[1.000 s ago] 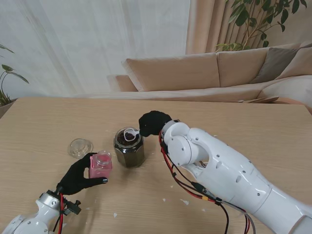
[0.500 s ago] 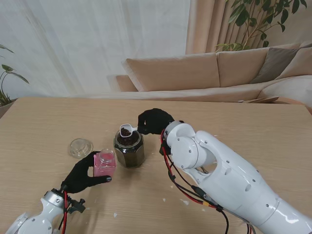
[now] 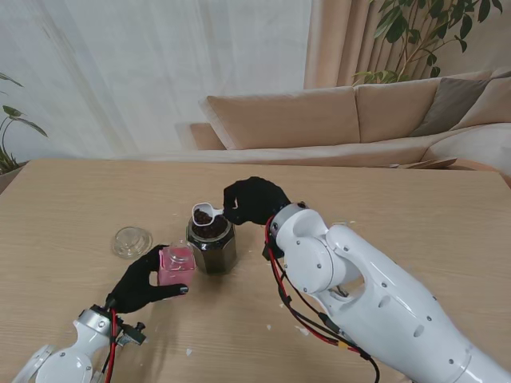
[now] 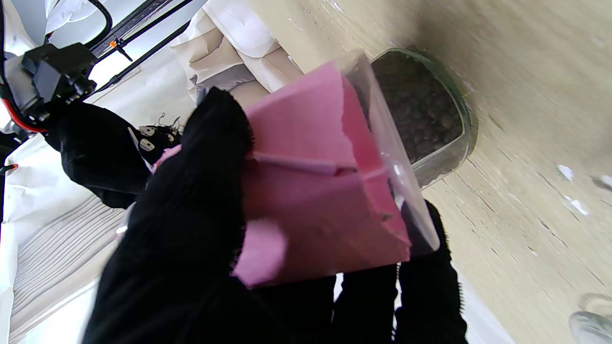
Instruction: Portion coffee beans from the glass jar into the coffee jar
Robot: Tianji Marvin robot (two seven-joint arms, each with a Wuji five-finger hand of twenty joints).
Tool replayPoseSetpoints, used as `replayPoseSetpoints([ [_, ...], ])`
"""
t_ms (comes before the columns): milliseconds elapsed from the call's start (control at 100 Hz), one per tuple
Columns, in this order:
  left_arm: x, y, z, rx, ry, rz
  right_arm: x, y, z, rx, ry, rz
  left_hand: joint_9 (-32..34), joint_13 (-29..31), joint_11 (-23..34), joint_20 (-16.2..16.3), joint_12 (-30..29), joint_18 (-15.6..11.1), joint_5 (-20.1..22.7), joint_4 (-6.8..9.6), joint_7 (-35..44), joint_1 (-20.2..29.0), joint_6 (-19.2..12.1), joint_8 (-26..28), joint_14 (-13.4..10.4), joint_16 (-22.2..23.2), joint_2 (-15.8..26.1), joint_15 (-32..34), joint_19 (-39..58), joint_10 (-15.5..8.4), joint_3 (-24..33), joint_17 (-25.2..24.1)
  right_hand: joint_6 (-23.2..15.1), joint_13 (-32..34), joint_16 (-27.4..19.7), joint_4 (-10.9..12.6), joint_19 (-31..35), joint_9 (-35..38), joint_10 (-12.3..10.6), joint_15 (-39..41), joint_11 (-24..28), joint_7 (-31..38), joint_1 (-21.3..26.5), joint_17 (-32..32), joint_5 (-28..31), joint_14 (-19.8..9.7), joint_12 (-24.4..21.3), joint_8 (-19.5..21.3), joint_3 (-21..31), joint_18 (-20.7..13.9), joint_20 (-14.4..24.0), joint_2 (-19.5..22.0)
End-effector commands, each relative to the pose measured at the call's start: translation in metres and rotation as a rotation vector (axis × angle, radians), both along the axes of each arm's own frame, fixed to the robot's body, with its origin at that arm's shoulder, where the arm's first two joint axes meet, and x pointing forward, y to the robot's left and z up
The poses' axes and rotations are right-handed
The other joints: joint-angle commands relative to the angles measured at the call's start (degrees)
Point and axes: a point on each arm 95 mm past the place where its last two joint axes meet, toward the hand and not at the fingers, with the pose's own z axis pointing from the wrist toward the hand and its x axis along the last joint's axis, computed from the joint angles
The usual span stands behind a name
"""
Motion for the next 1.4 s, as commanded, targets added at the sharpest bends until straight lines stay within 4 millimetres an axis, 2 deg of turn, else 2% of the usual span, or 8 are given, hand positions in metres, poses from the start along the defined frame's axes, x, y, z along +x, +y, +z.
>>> replayPoseSetpoints([
  [0,0.0,-0.007,0.002,-0.01,0.005,-0.014,-0.007,0.006,-0.001,-0.006,0.011,0.033,4.17,-0.97,8.39,1.44,3.08,-0.85,3.26,3.02,11.23,10.77,-9.85,5.3,-0.47,0.13,9.89,0.84,1.14,-6.31,14.2,0.27,-1.07,1.92,0.25,0.05,9.11,3.97,-4.76,1.99,6.66,2.67,3.7,0.83,2.36,0.67,1.12,-0.06,3.09,1.67,0.12,-0.33],
  [950,0.005,-0.014,0.006,-0.031,0.032,0.012,-0.038,0.017,0.001,-0.053,-0.158,0.103,3.74,-1.28,8.5,1.41,2.87,-0.61,2.9,2.99,11.1,10.72,-9.55,5.06,-0.09,-0.13,10.08,1.24,1.43,-5.99,13.97,0.31,-1.72,1.36,0.52,0.07,8.82,3.41,-5.29,1.88,6.84,2.29,3.9,0.09,1.7,0.08,1.49,1.19,1.45,0.81,0.4,0.32],
  [1390,0.006,-0.016,0.006,-0.041,0.042,0.006,-0.043,0.024,-0.001,-0.115,-0.237,0.128,3.72,-1.32,8.59,1.37,2.83,-0.56,2.79,3.12,11.11,10.82,-9.51,5.02,-0.08,-0.37,10.14,1.5,1.51,-6.0,13.64,0.39,-1.93,1.17,0.63,-0.02,8.73,3.14,-5.43,1.77,6.76,2.03,3.91,-0.05,1.45,-0.14,1.56,1.38,1.02,0.63,0.49,0.65],
])
